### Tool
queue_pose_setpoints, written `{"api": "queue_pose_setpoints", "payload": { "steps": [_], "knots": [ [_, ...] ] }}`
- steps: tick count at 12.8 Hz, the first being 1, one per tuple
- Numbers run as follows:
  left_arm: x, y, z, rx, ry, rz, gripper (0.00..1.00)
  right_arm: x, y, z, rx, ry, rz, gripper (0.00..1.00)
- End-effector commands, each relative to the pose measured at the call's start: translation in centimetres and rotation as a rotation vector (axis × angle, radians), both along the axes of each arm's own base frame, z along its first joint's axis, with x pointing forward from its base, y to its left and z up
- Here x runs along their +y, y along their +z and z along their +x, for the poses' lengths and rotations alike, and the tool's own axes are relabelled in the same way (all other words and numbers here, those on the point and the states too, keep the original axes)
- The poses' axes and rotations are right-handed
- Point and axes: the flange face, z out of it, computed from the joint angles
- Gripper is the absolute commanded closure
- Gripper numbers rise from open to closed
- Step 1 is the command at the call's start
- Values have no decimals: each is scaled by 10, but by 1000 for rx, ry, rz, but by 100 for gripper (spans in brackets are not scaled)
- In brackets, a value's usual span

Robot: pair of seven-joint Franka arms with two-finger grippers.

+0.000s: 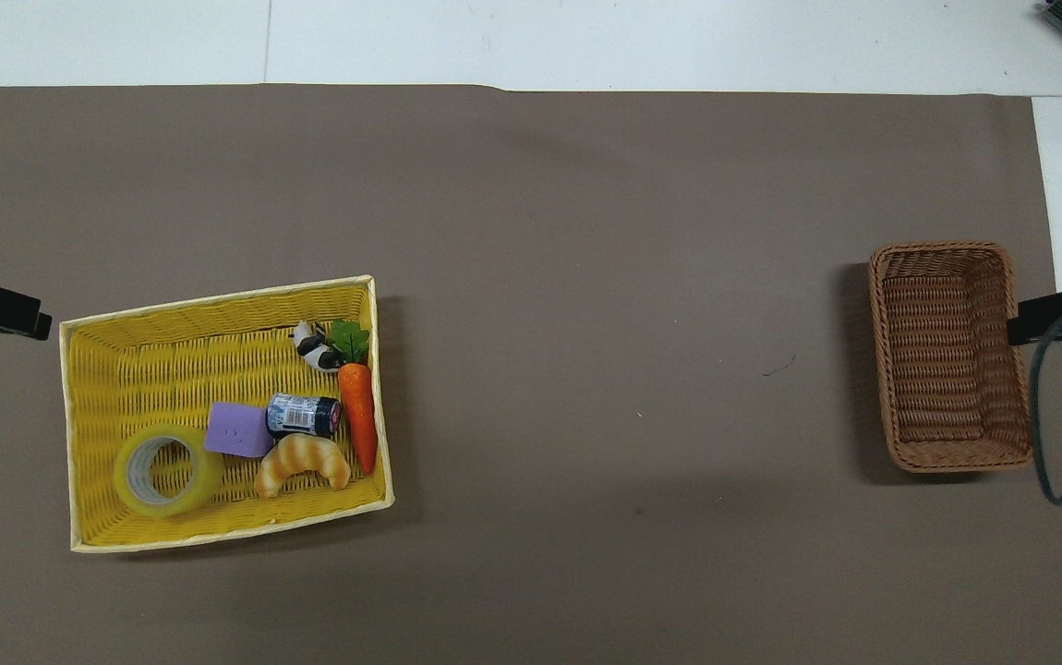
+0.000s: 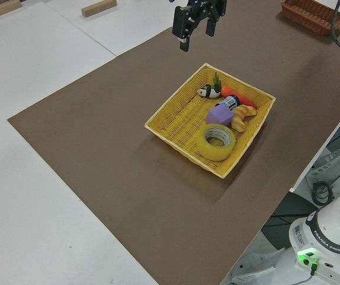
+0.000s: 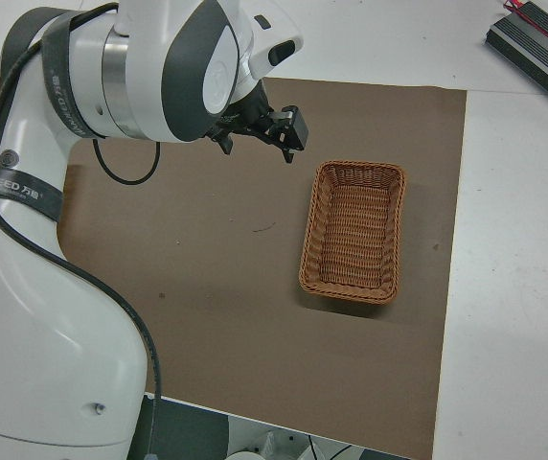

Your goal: Move tape to another basket

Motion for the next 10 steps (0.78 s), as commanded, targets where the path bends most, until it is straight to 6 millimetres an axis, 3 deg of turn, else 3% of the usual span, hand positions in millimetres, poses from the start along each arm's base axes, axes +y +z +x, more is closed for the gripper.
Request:
{"api": "queue_pose_setpoints", "payload": {
  "steps": [1,4,6,10],
  "knots": [
    [2,-2,-7,-5,-12,14,0,2,1,-9,-1,19,24,0],
    [3,0,-6,-11,-6,15,0,1,-1,-4,-1,20,21,0],
    [17,0,-8,-11,29,15,0,1,0,-5,-1,20,22,0],
    [18,-2,-8,-8,14,14,0,3,-1,-7,2,22,24,0]
  ]
}}
